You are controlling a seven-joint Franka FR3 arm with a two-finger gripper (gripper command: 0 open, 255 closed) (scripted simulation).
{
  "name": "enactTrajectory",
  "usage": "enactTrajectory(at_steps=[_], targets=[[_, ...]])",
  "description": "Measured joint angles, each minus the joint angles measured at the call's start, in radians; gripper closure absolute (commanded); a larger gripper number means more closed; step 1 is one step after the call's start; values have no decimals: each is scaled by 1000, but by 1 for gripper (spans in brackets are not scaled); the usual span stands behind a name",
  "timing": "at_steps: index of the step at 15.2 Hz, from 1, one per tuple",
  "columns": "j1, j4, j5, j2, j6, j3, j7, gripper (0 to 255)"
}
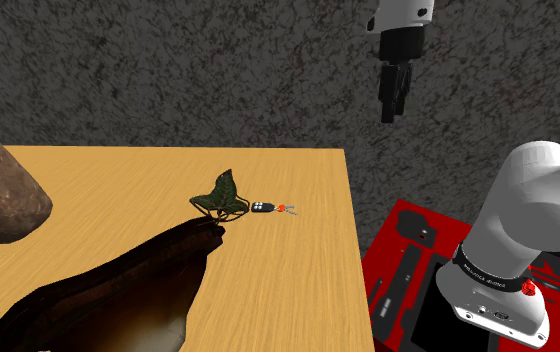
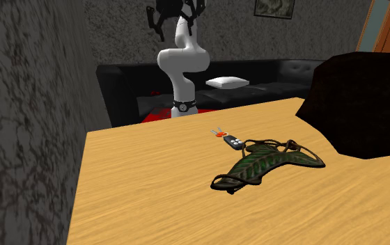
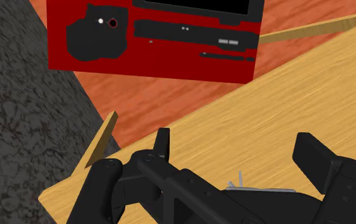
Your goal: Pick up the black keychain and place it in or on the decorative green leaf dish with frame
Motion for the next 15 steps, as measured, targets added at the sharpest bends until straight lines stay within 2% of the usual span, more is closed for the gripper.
enactTrajectory(at_steps=[2, 4, 8, 15], targets=[[4, -5, 3, 7, 15, 7, 1, 0], [15, -25, 9, 31, 72, 27, 3, 0], [41, -68, 22, 111, 226, 75, 6, 0], [82, -78, 30, 281, 466, 163, 26, 0]])
